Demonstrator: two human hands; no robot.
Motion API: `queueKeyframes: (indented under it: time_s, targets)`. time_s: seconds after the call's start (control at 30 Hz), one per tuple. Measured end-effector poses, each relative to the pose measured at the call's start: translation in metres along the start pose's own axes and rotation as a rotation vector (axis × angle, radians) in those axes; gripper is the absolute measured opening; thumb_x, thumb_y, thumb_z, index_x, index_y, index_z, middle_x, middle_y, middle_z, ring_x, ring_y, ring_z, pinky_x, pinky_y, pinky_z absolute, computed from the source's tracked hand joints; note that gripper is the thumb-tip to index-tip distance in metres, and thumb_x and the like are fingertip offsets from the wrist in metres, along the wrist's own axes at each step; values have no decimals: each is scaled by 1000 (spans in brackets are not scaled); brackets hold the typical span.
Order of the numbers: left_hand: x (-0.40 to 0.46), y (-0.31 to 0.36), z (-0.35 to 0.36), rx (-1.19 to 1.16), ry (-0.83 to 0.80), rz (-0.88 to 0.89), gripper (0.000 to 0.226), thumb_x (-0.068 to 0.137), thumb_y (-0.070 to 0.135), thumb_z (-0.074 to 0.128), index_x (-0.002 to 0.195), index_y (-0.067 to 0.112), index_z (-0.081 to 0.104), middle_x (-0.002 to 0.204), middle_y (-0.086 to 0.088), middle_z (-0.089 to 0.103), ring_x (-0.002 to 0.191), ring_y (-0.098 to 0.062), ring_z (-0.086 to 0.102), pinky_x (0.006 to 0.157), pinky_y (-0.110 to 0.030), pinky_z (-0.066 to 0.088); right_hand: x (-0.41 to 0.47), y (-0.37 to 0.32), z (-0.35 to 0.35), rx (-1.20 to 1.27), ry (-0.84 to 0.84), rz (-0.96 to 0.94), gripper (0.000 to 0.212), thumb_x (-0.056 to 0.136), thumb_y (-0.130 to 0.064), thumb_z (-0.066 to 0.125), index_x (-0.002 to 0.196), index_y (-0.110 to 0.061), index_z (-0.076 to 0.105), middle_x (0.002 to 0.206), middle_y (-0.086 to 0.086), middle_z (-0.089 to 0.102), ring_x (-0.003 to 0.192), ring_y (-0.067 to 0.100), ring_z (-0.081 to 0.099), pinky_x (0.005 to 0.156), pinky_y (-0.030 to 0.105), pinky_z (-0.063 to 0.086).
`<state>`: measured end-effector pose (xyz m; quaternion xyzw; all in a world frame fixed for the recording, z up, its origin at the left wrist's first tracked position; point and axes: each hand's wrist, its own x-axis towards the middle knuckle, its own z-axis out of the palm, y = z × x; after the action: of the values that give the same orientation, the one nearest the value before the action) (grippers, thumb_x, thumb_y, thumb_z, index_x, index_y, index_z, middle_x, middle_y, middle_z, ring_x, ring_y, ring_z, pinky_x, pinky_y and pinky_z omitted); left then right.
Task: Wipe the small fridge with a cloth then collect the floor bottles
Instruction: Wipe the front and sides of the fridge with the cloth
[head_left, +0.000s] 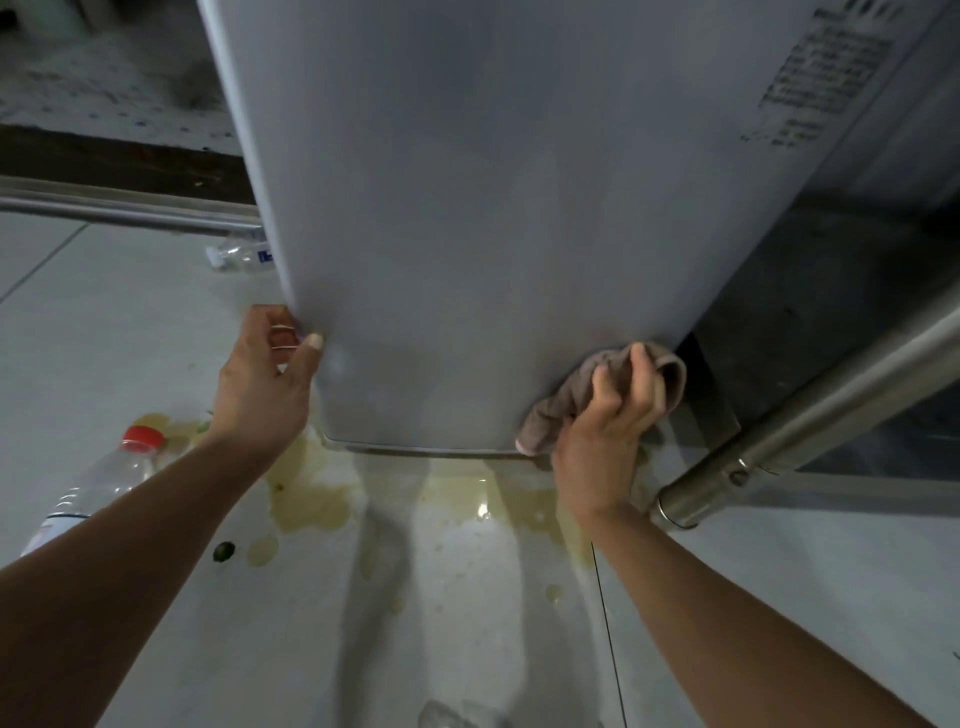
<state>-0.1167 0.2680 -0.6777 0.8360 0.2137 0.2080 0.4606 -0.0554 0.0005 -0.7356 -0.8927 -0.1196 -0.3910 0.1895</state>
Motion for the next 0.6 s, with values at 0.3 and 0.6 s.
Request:
queueKeyframes:
  time_s: [0.3,0.6]
  targets:
    - [-1,2,1,-17,9,0,25,95,29,48,117,17,45,104,3,55,93,-18,53,84,-33,41,76,-16,-50,485,285,467,55,65,14,55,117,13,38,132,28,26,125,37,36,111,35,33]
    - [-3,-3,8,-24,59,52,24,96,26,47,117,15,44,103,2,54,91,-14,52,78,-30,38,20,15,-3,504,-219,768,74,88,8,47,149,-3,6,147,19,23,134,27,35,107,17,22]
